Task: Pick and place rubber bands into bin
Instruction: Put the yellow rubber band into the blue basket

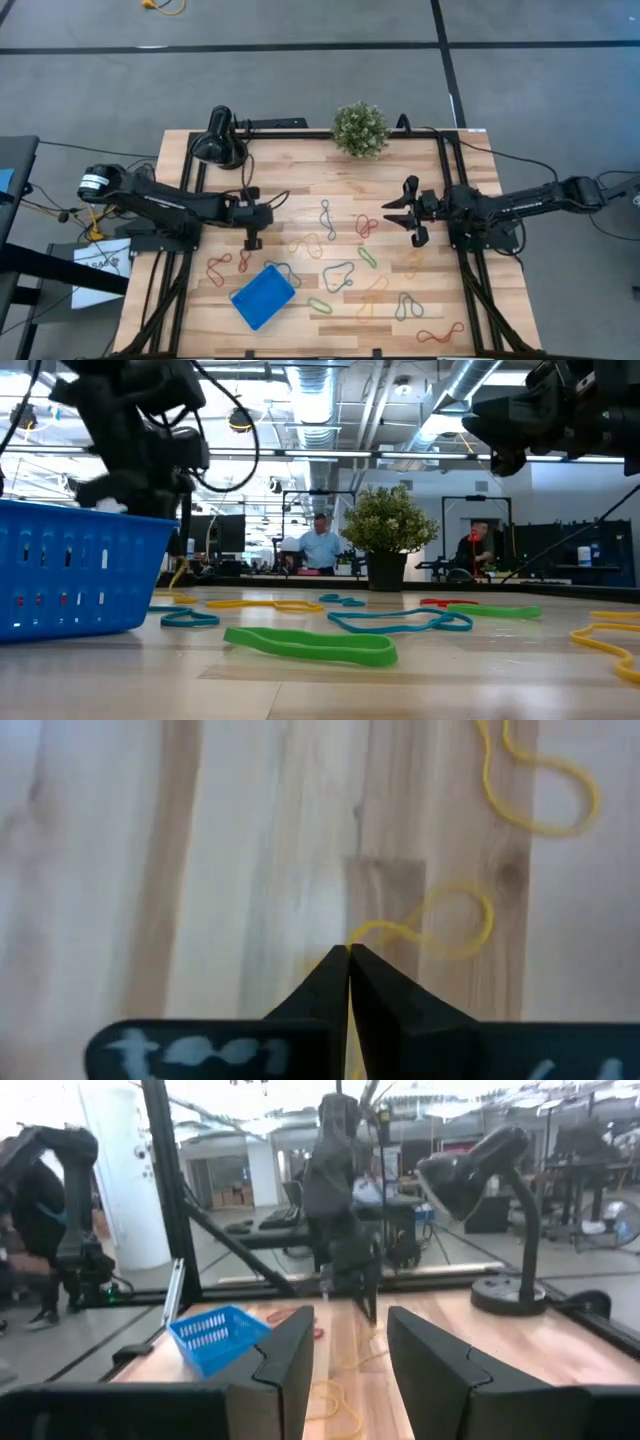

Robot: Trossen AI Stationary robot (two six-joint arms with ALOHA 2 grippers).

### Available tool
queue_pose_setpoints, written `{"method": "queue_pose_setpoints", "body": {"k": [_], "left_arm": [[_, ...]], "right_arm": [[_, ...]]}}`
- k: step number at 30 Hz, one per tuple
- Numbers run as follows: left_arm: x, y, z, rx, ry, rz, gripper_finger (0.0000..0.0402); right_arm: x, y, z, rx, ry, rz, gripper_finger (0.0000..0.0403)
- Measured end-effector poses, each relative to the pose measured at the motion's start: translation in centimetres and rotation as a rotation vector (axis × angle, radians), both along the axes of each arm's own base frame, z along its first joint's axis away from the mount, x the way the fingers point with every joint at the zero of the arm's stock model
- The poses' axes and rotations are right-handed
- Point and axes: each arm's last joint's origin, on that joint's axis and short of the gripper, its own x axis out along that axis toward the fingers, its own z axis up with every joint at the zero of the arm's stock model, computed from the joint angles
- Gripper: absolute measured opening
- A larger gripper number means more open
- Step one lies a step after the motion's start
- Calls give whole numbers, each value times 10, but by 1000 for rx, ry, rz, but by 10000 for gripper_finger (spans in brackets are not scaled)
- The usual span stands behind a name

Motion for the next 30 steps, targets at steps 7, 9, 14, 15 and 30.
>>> {"method": "queue_pose_setpoints", "body": {"k": [7,9,14,15,30], "left_arm": [[-11,-10,46,22,-139,-18,0],[-16,-14,60,11,-187,-20,0],[-34,-31,89,-58,-226,-56,0],[-36,-36,98,-75,-254,-76,0],[-43,-104,126,-244,-292,-286,0]], "right_arm": [[4,4,-2,0,2,22,123],[6,6,-1,0,-16,37,123],[10,10,-4,1,-29,58,123],[11,10,-4,1,-26,57,123],[21,8,-21,1,72,-15,123]]}}
